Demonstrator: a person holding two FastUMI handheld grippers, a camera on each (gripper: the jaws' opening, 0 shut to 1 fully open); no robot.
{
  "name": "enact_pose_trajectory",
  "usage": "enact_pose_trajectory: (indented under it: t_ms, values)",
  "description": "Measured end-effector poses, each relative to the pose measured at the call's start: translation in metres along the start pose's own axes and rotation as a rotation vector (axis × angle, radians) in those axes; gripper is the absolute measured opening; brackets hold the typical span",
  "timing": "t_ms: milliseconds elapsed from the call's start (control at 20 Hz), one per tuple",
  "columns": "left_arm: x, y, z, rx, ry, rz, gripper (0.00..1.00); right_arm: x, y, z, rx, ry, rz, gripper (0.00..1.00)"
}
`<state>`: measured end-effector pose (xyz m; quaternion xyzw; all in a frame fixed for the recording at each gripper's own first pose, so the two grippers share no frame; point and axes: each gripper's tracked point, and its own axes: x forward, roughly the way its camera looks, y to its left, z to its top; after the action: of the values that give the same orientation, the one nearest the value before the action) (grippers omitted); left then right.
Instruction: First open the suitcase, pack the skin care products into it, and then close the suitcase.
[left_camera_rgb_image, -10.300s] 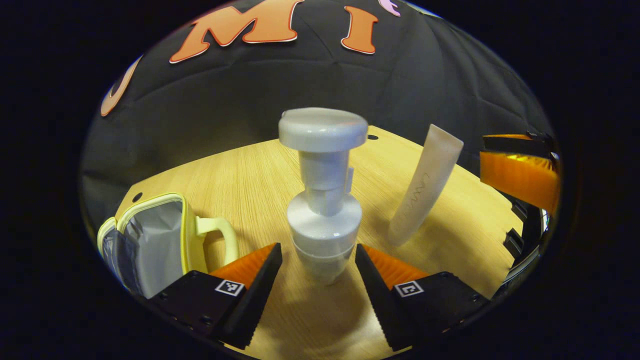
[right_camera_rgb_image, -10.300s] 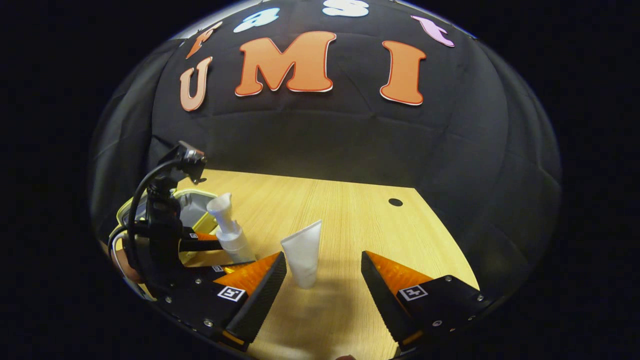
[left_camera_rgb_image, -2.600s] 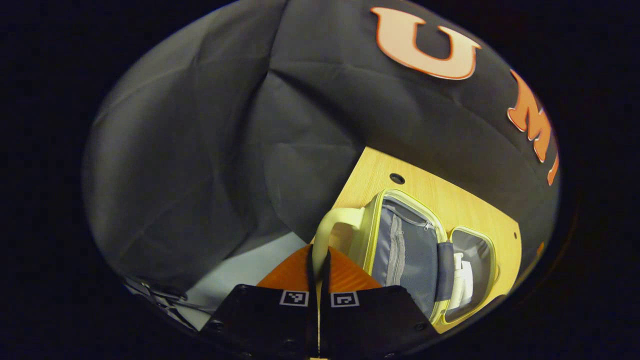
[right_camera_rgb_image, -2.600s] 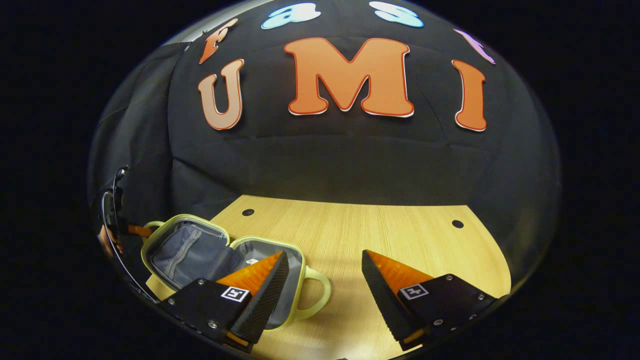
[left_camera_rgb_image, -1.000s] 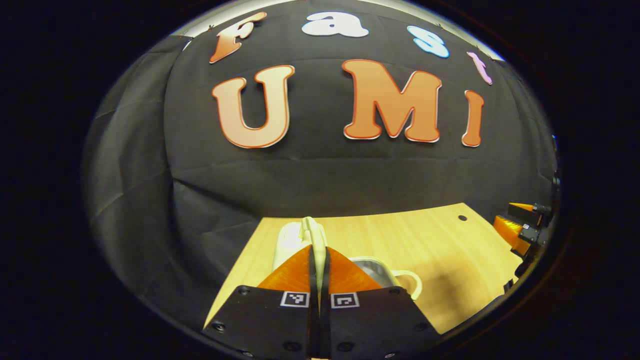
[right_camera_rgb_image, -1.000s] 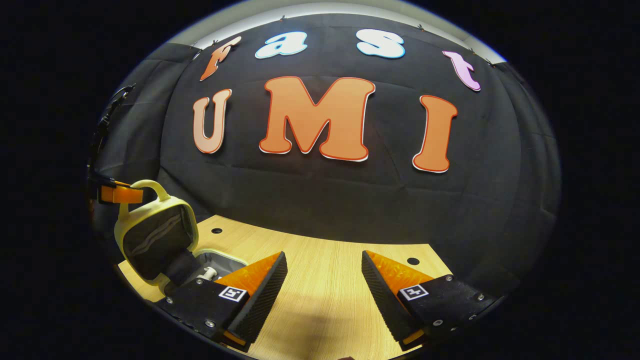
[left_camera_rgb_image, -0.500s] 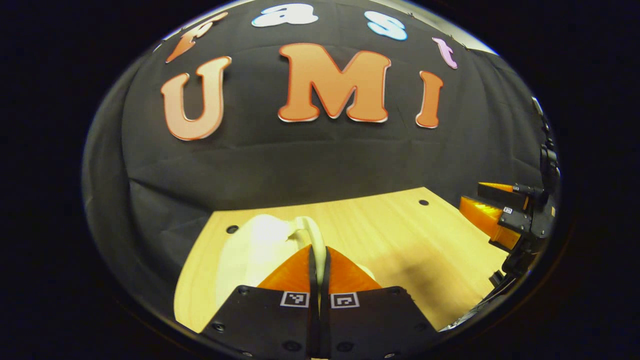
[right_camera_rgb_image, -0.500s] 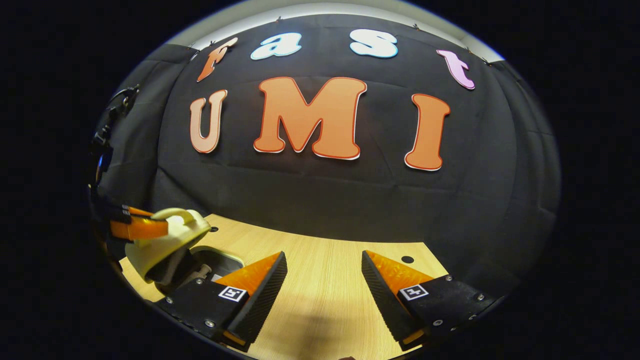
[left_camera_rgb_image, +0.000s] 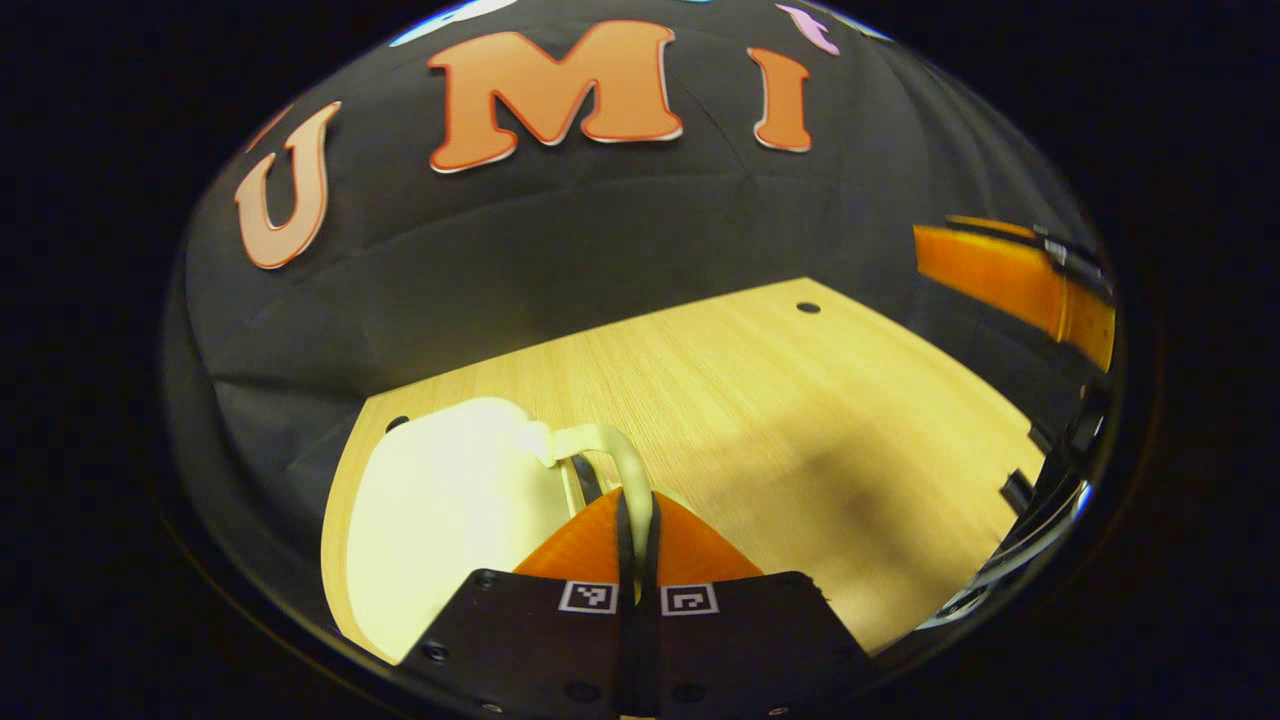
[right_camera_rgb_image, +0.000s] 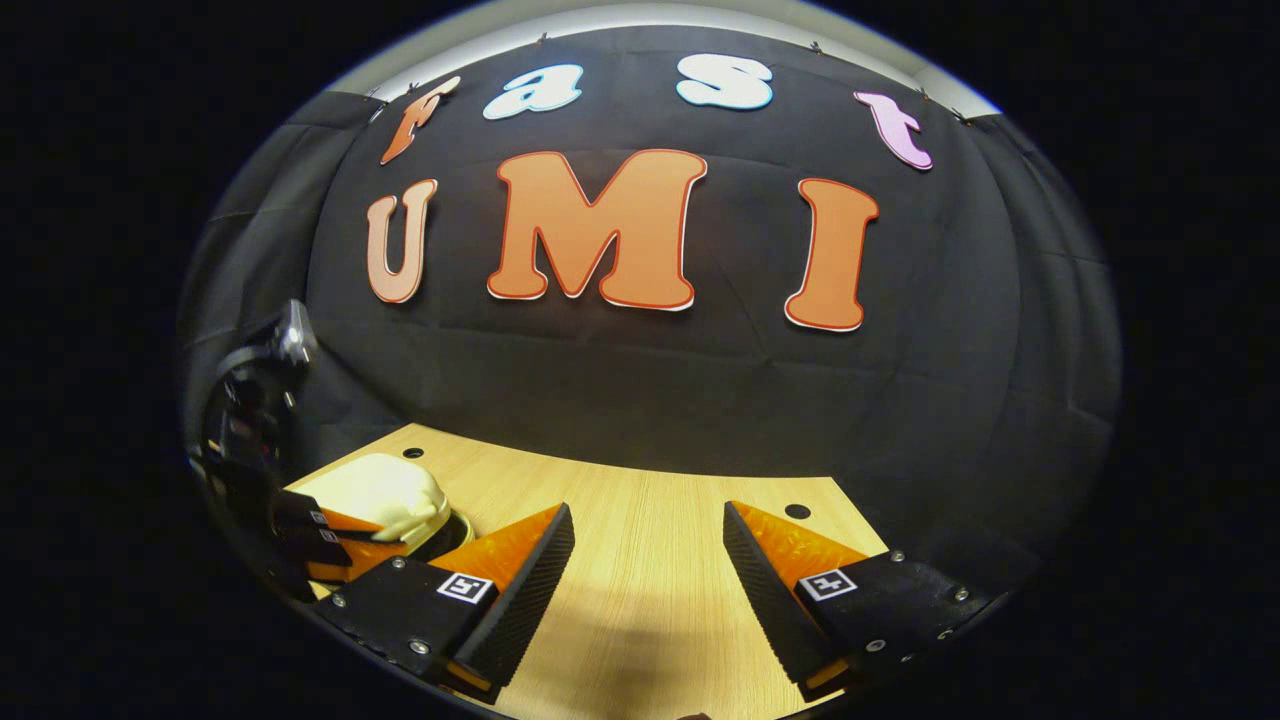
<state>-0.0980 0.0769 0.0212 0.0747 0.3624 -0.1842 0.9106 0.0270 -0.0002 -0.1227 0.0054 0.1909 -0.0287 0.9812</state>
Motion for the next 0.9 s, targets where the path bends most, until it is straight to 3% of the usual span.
enact_pose_trajectory:
  t_ms: [200, 400, 550, 700, 900]
  values:
    - [0.019, -0.021, -0.027, 0.104, 0.064, 0.007, 0.02, -0.001, -0.008, -0.002, -0.005, 0.009, -0.013, 0.96]
    - [0.027, -0.032, -0.032, 0.090, 0.074, -0.014, 0.14, -0.002, -0.018, 0.003, -0.011, -0.003, -0.030, 0.95]
    - [0.022, -0.042, 0.004, 0.039, -0.018, -0.047, 0.19, -0.002, -0.021, 0.007, -0.006, -0.011, -0.037, 0.95]
    - [0.007, -0.034, 0.049, 0.057, -0.137, -0.012, 0.30, -0.002, -0.021, 0.011, 0.004, -0.013, -0.041, 0.96]
    - [-0.022, -0.021, 0.092, 0.004, -0.275, 0.019, 0.71, -0.006, -0.011, 0.026, 0.019, -0.064, -0.024, 0.95]
